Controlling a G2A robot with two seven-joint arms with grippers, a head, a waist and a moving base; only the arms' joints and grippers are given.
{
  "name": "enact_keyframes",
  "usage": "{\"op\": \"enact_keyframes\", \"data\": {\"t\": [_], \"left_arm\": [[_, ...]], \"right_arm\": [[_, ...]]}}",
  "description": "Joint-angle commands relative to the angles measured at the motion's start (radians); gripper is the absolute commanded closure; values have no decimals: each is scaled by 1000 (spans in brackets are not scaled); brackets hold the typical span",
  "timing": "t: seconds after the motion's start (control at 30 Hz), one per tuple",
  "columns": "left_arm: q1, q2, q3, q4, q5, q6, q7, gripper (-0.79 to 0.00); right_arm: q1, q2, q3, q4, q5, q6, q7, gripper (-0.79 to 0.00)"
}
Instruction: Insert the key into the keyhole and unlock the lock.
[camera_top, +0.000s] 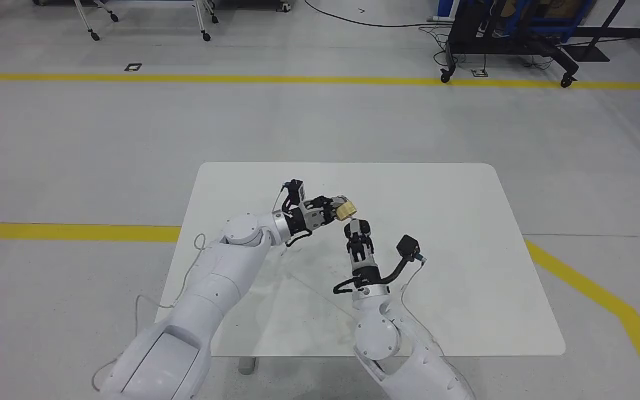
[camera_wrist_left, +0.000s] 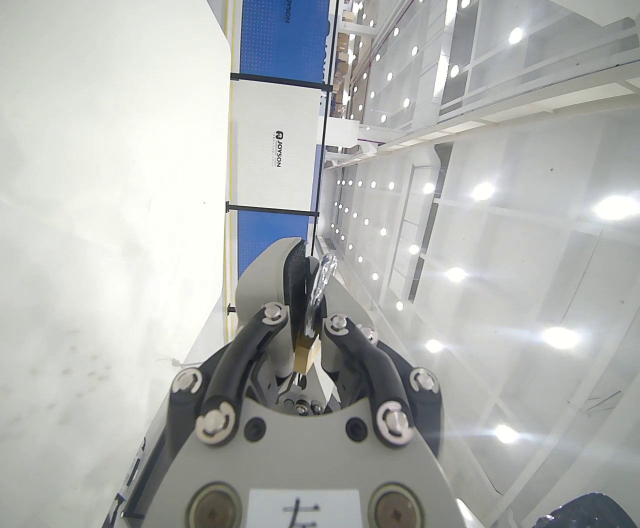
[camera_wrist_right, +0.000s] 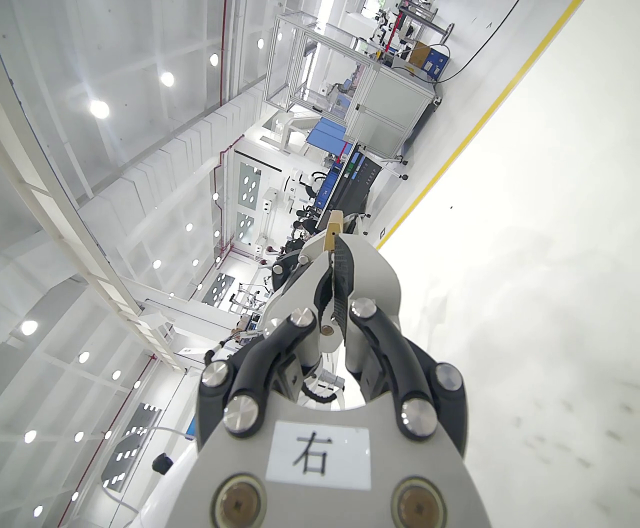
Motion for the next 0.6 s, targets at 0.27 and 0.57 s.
{"op": "enact_keyframes", "data": {"t": [0.27,0.57], "left_arm": [[2,-2,-3,0,18,-13,-6,0],[4,-3,-7,-2,27,-17,-9,0]], "right_arm": [[3,-14,6,9,-9,20,5,0],[1,-26,13,12,-16,18,4,-308]]}}
